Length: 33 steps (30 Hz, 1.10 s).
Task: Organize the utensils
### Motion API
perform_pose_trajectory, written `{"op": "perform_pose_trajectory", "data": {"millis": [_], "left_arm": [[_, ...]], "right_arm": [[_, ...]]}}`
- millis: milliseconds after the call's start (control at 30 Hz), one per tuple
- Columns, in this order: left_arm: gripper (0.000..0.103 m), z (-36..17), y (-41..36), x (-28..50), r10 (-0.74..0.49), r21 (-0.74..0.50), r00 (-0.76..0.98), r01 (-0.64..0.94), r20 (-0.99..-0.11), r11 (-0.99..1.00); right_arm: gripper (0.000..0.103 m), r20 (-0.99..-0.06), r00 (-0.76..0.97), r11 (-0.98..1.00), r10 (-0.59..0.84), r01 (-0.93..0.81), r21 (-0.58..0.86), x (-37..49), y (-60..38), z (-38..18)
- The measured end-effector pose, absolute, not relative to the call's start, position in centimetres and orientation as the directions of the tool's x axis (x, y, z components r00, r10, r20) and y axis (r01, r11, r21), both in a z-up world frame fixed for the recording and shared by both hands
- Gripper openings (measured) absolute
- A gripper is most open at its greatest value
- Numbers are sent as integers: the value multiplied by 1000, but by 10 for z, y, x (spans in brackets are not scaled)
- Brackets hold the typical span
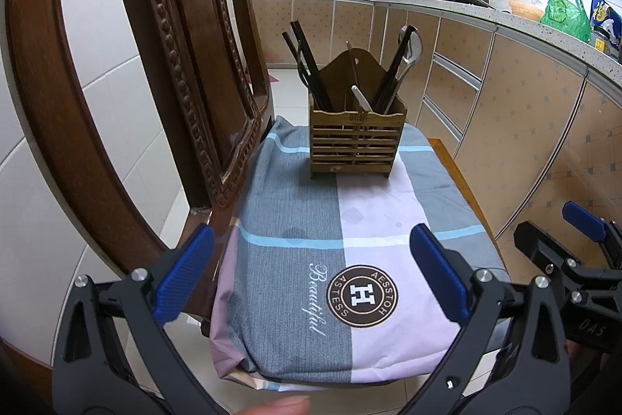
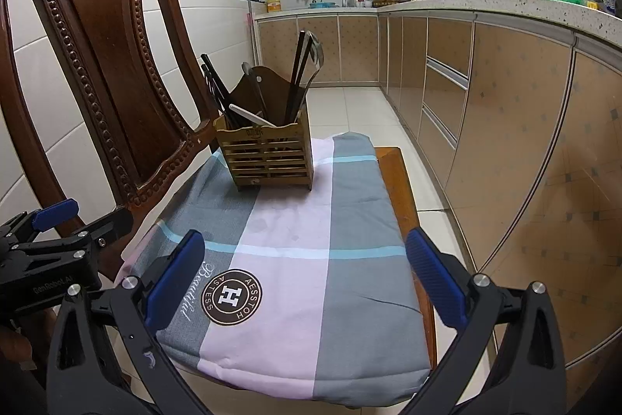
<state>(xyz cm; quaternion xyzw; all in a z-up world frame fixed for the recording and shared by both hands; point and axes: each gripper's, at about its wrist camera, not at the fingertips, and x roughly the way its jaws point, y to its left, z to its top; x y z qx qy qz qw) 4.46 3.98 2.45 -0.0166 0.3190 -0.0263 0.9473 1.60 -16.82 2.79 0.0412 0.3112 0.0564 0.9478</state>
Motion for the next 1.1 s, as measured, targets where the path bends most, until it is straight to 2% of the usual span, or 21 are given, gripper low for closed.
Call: {"op": "perform_pose_trajectory", "data": {"millis": [1100], "left_arm": [[99, 19, 40, 49, -53, -40, 788, 36, -614, 999]], "right_arm": [[100, -590, 798, 991, 125, -72, 113, 17, -173, 25]]}}
